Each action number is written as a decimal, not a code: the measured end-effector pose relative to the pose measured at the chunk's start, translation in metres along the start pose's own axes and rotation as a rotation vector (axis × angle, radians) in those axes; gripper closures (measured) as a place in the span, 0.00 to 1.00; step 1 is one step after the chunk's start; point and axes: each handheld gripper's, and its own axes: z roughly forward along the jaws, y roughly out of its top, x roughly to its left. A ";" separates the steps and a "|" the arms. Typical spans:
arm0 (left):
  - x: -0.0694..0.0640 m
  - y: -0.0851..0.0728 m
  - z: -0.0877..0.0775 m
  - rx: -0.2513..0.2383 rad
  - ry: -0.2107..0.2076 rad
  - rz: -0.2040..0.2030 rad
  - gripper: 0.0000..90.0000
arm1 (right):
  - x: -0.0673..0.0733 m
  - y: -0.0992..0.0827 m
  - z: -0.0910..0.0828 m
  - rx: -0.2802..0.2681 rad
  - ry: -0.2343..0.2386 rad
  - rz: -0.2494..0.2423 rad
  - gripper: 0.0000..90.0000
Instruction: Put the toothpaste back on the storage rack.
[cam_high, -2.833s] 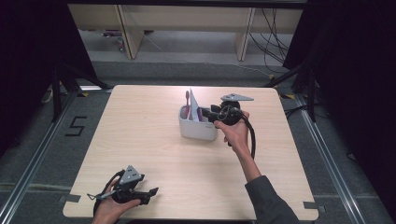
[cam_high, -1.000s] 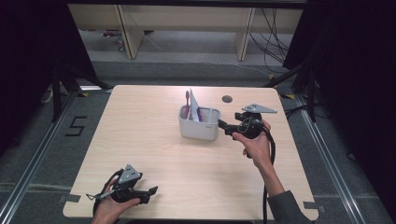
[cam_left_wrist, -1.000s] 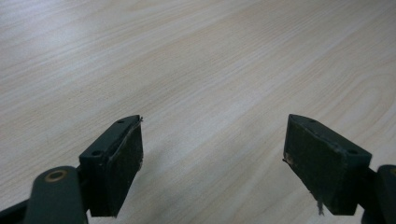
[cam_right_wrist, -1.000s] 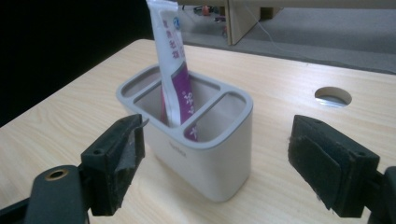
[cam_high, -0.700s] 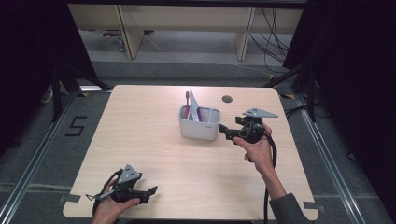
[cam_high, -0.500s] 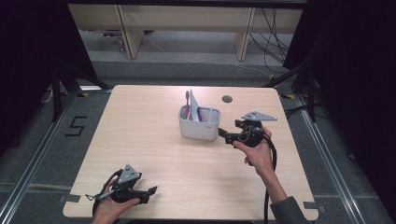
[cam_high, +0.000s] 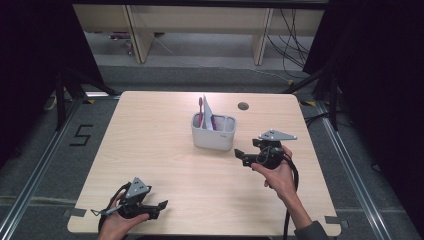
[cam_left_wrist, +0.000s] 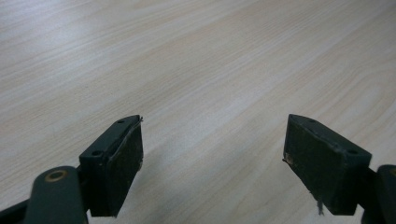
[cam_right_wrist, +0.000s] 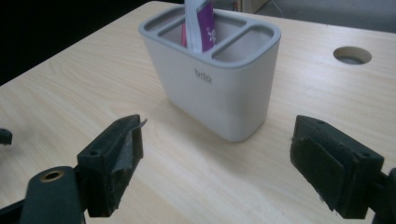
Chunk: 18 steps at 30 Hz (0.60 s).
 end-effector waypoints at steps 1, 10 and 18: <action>-0.001 0.000 0.000 0.005 0.004 -0.002 0.22 | 0.002 -0.003 -0.002 0.008 -0.008 0.016 0.20; -0.002 -0.001 0.001 -0.003 0.000 -0.005 0.22 | 0.003 -0.030 -0.013 0.048 -0.010 0.009 0.20; -0.001 0.000 0.000 0.002 -0.002 -0.004 0.22 | 0.005 -0.044 -0.019 0.063 -0.001 0.008 0.20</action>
